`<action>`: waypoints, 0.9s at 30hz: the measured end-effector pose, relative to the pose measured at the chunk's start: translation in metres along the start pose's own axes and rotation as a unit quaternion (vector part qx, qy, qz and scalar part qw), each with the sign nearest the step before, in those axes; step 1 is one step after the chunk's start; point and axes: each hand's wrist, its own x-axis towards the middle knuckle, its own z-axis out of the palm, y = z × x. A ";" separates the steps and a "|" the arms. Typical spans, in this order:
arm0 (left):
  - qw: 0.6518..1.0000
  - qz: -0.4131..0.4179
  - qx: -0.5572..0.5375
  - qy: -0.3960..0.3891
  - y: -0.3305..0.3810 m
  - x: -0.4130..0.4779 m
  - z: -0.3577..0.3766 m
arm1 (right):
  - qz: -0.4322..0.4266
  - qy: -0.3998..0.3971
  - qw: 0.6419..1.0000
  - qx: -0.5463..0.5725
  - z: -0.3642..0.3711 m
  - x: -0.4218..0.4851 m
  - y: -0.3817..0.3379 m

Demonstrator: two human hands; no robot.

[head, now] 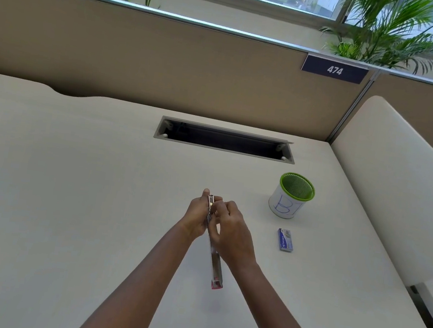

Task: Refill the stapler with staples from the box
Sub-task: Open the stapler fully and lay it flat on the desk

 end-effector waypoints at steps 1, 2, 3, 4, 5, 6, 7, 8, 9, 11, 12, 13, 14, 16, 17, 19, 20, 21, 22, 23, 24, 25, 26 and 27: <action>1.000 0.000 0.004 0.000 -0.001 0.000 -0.001 | -0.002 0.004 1.000 0.006 0.000 -0.001 0.000; 1.000 -0.001 0.006 0.002 -0.001 0.001 -0.002 | -0.006 0.009 1.000 0.012 0.000 -0.001 0.000; 1.000 -0.002 0.003 0.006 -0.002 0.001 -0.003 | -0.012 0.013 1.000 0.017 0.001 -0.002 0.000; 1.000 -0.005 -0.005 0.007 -0.002 0.002 -0.004 | -0.018 0.016 1.000 0.020 0.001 -0.004 -0.001; 1.000 -0.006 -0.014 0.007 -0.003 0.003 -0.005 | -0.025 0.020 0.999 0.023 0.001 -0.005 -0.001; 1.000 -0.008 -0.017 0.006 -0.003 0.004 -0.005 | -0.030 0.026 0.999 0.028 0.002 -0.007 -0.001; 1.000 -0.010 -0.015 0.006 -0.003 0.003 -0.004 | -0.034 0.035 0.998 0.034 0.002 -0.009 -0.001; 1.000 -0.011 -0.014 0.005 -0.002 0.002 -0.004 | -0.036 0.046 0.997 0.041 0.003 -0.010 -0.002; 1.000 -0.012 -0.017 0.001 -0.003 0.001 -0.004 | -0.035 0.057 0.996 0.052 0.003 -0.011 -0.002; 0.999 -0.018 -0.033 -0.008 -0.002 -0.002 -0.004 | -0.029 0.076 0.994 0.077 0.004 -0.011 -0.003; 0.999 -0.019 -0.038 -0.011 -0.002 -0.002 -0.003 | -0.025 0.083 0.992 0.087 0.005 -0.011 -0.003; 0.999 -0.020 -0.041 -0.011 -0.001 -0.003 -0.003 | -0.020 0.090 0.991 0.097 0.005 -0.011 -0.004; 0.999 -0.020 -0.043 -0.012 -0.001 -0.002 -0.003 | -0.016 0.097 0.989 0.106 0.005 -0.012 -0.004; 0.998 -0.021 -0.055 -0.015 0.001 -0.003 -0.004 | -0.019 0.110 0.987 0.117 0.006 -0.014 -0.005; 0.997 -0.023 -0.064 -0.018 0.002 -0.003 -0.004 | -0.024 0.113 0.986 0.120 0.007 -0.016 -0.005; 0.997 -0.025 -0.075 -0.019 0.003 -0.002 -0.006 | -0.035 0.106 0.986 0.121 0.008 -0.021 -0.004; 0.997 -0.025 -0.077 -0.018 0.004 -0.002 -0.006 | -0.044 0.104 0.987 0.116 0.008 -0.022 -0.003; 0.996 -0.025 -0.078 -0.017 0.004 -0.002 -0.005 | -0.053 0.103 0.987 0.109 0.009 -0.024 -0.002; 0.996 -0.027 -0.078 -0.016 0.004 -0.002 -0.005 | -0.060 0.102 0.988 0.101 0.009 -0.026 -0.001; 0.997 -0.030 -0.076 -0.017 0.004 -0.002 -0.005 | -0.065 0.102 0.988 0.092 0.010 -0.027 -0.001; 0.997 -0.034 -0.073 -0.017 0.003 -0.002 -0.005 | -0.069 0.102 0.989 0.085 0.010 -0.028 -0.001; 0.997 -0.037 -0.071 -0.017 0.002 -0.002 -0.005 | -0.070 0.103 0.989 0.084 0.010 -0.029 -0.001; 0.997 -0.039 -0.070 -0.016 0.001 -0.001 -0.006 | -0.065 0.104 0.988 0.090 0.009 -0.030 -0.001; 0.997 -0.039 -0.066 -0.015 -0.001 -0.002 -0.006 | -0.052 0.101 0.988 0.108 0.009 -0.030 -0.002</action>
